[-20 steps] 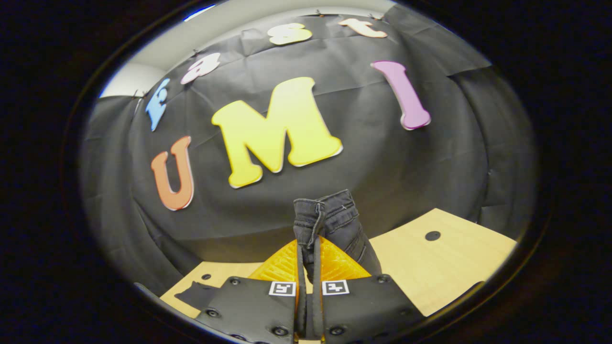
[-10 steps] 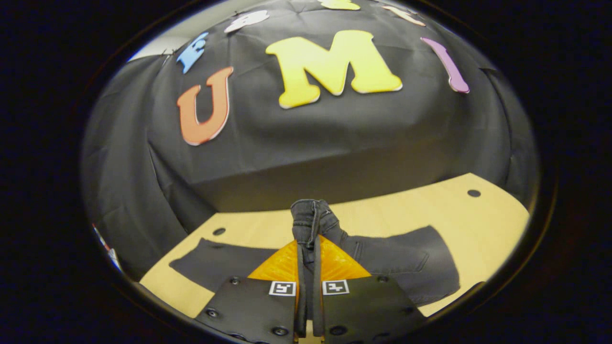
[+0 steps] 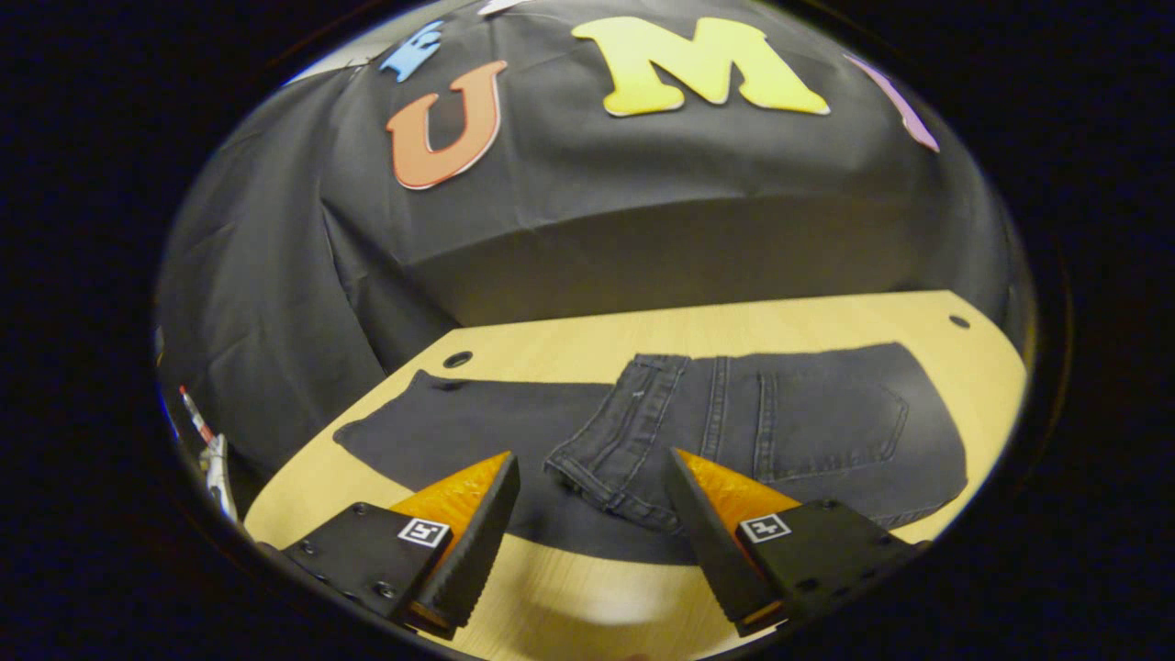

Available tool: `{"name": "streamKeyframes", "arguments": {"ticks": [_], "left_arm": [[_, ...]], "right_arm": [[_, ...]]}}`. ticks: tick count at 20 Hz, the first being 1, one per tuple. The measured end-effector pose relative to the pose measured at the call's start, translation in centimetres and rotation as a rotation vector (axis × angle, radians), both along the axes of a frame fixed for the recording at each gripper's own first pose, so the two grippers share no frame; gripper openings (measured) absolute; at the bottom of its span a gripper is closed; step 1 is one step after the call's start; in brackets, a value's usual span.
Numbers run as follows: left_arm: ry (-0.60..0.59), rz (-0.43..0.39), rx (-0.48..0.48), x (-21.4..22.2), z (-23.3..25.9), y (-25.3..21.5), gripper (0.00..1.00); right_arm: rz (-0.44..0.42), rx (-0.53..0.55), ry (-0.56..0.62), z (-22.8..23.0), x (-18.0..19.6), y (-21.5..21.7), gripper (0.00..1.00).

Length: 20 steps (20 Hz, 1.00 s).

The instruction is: Grasp the waist and the cuffs of the jeans and fold them to make the two legs overlap; first hold the waist and fold one-third of the jeans toward the cuffs, then hold the cuffs and fold the remaining one-third in the same direction to finish folding.

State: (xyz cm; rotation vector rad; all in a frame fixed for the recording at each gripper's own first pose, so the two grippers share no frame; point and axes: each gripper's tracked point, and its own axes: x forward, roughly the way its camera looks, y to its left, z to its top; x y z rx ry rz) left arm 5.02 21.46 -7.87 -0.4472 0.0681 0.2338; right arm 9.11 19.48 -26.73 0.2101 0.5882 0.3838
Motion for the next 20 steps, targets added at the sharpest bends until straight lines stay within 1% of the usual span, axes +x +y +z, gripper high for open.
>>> {"name": "streamKeyframes", "arguments": {"ticks": [1, 2, 5, 6, 7, 8, 9, 10, 11, 12, 15, 16, 20], "left_arm": [[0.009, -0.011, -0.031, 0.7, -0.6, -0.2, 0.98], [0.016, -0.023, -0.067, 1.5, -1.4, -0.5, 0.98], [0.085, -0.051, -0.211, 4.9, -5.2, -1.2, 0.98], [0.117, -0.061, -0.28, 5.7, -6.7, -1.6, 0.98], [0.148, -0.058, -0.371, 6.4, -8.5, -1.7, 0.98], [0.175, -0.054, -0.457, 6.8, -9.9, -2.0, 0.98], [0.208, -0.036, -0.557, 7.1, -11.5, -2.5, 0.98], [0.231, -0.019, -0.636, 7.1, -12.3, -2.6, 0.98], [0.255, -0.006, -0.688, 7.3, -13.1, -2.7, 0.98], [0.281, 0.005, -0.723, 7.6, -14.1, -2.9, 0.98], [0.327, 0.041, -0.806, 8.4, -16.2, -2.7, 0.98], [0.334, 0.054, -0.847, 8.8, -16.8, -2.5, 0.98], [0.355, 0.113, -0.988, 9.8, -19.1, -2.2, 0.98]], "right_arm": [[0.004, 0.006, -0.012, 1.1, -0.1, -0.3, 0.94], [0.004, 0.013, -0.03, 2.4, -0.1, -0.8, 0.99], [-0.017, 0.021, -0.107, 6.8, 0.2, -3.8, 0.98], [-0.031, 0.02, -0.131, 8.3, -0.1, -5.3, 0.98], [-0.047, 0.024, -0.152, 9.9, -0.4, -6.7, 1.0], [-0.069, 0.025, -0.173, 11.5, -0.4, -8.6, 0.93], [-0.094, 0.025, -0.197, 13.1, -0.4, -10.4, 0.93], [-0.118, 0.022, -0.22, 14.5, -0.5, -12.2, 0.93], [-0.143, 0.016, -0.244, 16.0, -0.5, -14.0, 0.98], [-0.166, 0.006, -0.268, 17.3, -0.7, -15.8, 0.93], [-0.234, -0.009, -0.33, 21.6, -1.5, -20.2, 0.93], [-0.252, -0.019, -0.347, 22.8, -1.9, -21.5, 0.98], [-0.306, -0.068, -0.414, 26.6, -2.9, -25.9, 0.98]]}}
